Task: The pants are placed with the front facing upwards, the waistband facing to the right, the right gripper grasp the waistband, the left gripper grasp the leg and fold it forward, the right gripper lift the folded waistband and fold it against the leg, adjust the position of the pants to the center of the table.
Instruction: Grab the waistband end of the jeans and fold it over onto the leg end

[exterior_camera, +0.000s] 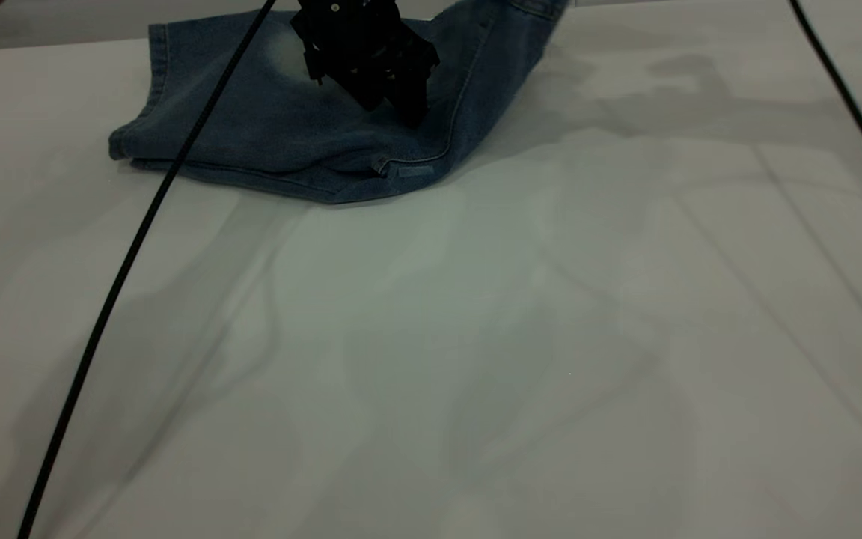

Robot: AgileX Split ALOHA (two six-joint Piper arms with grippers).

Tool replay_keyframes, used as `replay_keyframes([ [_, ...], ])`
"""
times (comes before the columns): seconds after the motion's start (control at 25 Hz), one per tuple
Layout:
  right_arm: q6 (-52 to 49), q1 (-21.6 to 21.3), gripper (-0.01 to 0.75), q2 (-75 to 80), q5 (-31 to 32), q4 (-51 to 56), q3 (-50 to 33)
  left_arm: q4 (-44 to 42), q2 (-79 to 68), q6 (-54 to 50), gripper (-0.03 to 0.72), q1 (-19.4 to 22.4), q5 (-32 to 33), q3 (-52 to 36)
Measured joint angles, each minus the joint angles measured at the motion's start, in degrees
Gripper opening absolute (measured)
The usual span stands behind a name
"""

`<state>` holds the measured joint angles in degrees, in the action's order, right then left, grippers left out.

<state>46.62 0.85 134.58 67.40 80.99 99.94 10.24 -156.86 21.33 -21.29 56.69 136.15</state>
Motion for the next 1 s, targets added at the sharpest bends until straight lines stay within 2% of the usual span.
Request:
replay_keyframes([
  [0.2, 0.0, 2.7, 0.045, 0.1, -0.2, 0.3, 0.0, 0.0, 0.4, 0.0, 0.481, 0.0, 1.0, 0.0],
  [0.44, 0.0, 2.6, 0.045, 0.2, -0.5, 0.3, 0.0, -0.5, 4.3, 0.2, 0.481, 0.0, 8.4, 1.2],
  [0.56, 0.0, 2.6, 0.045, 0.2, -0.5, 0.3, 0.2, -3.8, 6.1, 0.2, 0.481, 0.1, 12.9, 3.5],
  [0.8, -0.6, 2.6, 0.045, 0.2, 0.0, 0.3, 0.4, -12.5, 6.2, -2.8, 0.481, 1.2, 13.4, 5.1],
  [1.0, -0.6, 2.6, 0.044, 0.2, 0.1, 0.3, 0.4, -13.3, 6.2, -2.9, 0.481, 3.8, 13.3, 4.9],
])
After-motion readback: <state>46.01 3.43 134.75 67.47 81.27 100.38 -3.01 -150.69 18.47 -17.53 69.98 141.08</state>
